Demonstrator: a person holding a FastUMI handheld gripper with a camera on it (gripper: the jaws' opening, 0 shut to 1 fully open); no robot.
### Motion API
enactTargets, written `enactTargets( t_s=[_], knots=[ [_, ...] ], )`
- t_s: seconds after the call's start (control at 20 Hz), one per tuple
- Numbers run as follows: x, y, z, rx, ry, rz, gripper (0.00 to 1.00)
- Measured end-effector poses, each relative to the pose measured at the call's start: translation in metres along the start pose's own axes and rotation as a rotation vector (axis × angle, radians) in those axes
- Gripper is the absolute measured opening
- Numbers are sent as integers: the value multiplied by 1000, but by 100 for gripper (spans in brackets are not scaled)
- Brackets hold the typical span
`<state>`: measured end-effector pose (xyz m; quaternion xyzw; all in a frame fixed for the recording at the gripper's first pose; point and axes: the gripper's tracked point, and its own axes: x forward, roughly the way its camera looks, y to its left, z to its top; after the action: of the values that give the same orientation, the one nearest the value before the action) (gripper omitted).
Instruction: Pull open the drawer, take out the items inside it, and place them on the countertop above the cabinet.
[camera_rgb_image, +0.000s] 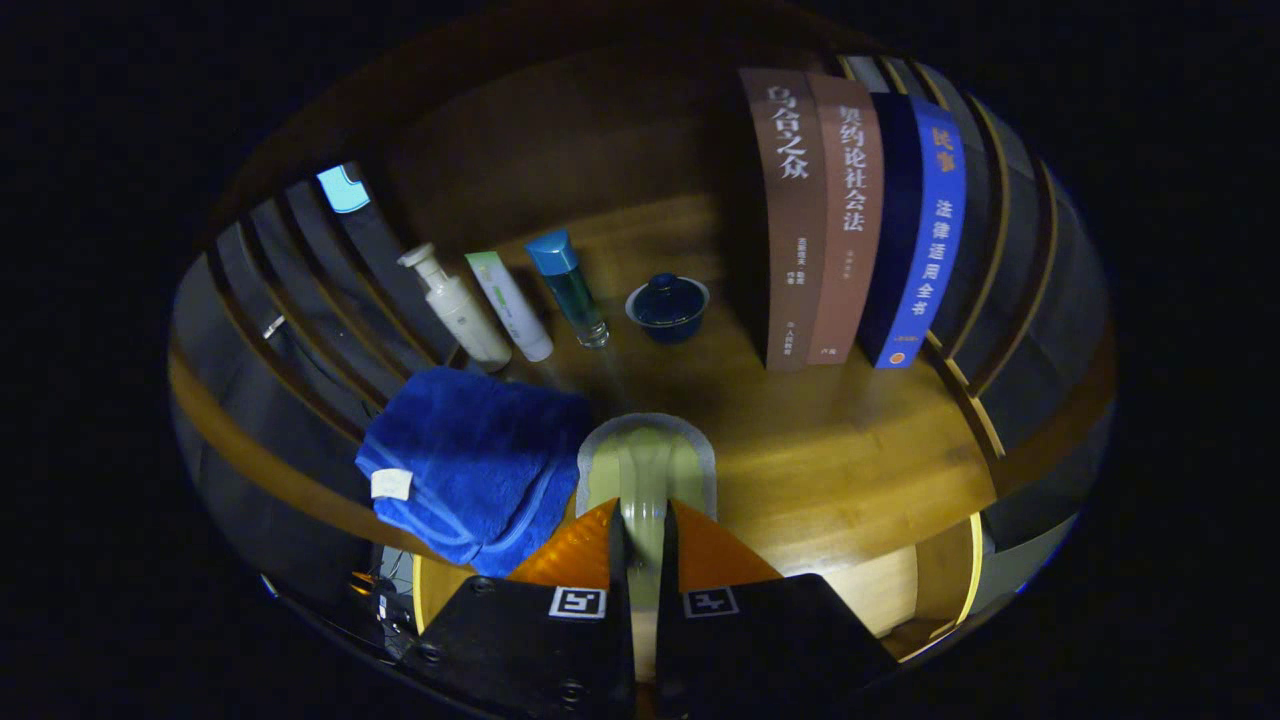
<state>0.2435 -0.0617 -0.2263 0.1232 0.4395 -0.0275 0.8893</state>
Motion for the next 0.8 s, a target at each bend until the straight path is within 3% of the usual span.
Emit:
enactTargets(
  t_s=[0.2, 0.35, 0.65, 0.8],
  knots=[
    [20, 1, 12, -6, -4, -19, 13],
    [24, 0, 20, -6, 2, -12, 24],
    [18, 1, 20, 17, -32, -10, 99],
    [3, 0, 19, 23, -65, -10, 100]
  ],
)
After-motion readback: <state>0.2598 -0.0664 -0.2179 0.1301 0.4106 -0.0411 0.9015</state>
